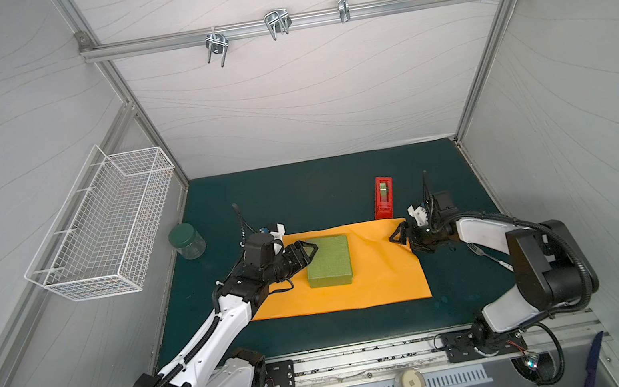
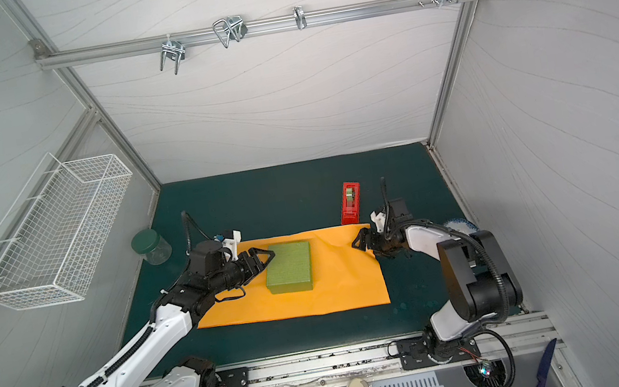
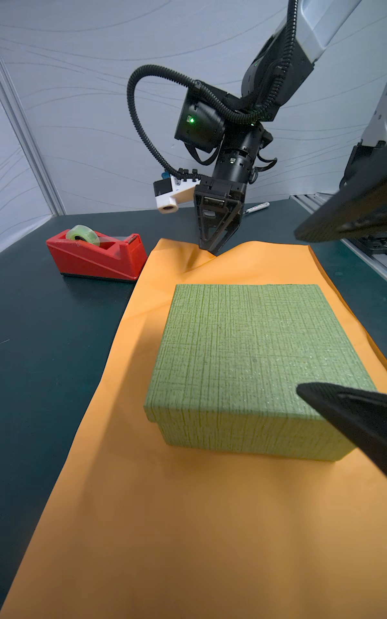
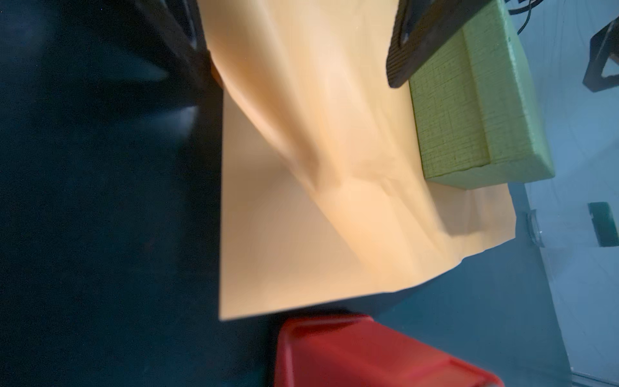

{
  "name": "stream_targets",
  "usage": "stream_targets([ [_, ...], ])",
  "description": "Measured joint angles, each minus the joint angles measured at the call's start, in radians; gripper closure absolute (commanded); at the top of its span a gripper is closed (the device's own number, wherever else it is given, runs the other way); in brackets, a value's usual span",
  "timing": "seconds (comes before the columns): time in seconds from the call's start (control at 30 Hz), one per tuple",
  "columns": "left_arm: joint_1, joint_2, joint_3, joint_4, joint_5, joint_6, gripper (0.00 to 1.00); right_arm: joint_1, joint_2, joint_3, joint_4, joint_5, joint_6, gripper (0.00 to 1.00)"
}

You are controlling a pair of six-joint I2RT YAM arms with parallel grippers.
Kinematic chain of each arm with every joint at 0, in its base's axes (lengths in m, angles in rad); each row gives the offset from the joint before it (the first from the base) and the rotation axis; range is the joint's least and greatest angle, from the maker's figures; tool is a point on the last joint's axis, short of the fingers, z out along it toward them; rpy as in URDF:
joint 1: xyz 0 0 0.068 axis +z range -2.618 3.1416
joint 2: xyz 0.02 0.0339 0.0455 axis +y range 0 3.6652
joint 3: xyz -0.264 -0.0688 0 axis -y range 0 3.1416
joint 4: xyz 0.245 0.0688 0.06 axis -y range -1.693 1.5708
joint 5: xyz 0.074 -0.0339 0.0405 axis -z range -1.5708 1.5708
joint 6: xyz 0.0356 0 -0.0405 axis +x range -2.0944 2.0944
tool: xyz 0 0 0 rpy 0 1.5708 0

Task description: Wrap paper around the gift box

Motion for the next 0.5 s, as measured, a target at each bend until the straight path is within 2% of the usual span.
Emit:
stream_targets([
  [0.33, 0.000, 0.017, -0.001, 0.016, 0.003, 0.000, 0.31, -0.016, -0.146, -0.159, 0.110, -0.017, 0.040, 0.21],
  [0.5, 0.000, 0.019, -0.001, 0.015, -0.002, 0.003, 0.32, -0.016, -0.222, -0.204, 0.084, 0.015, 0.080, 0.19],
])
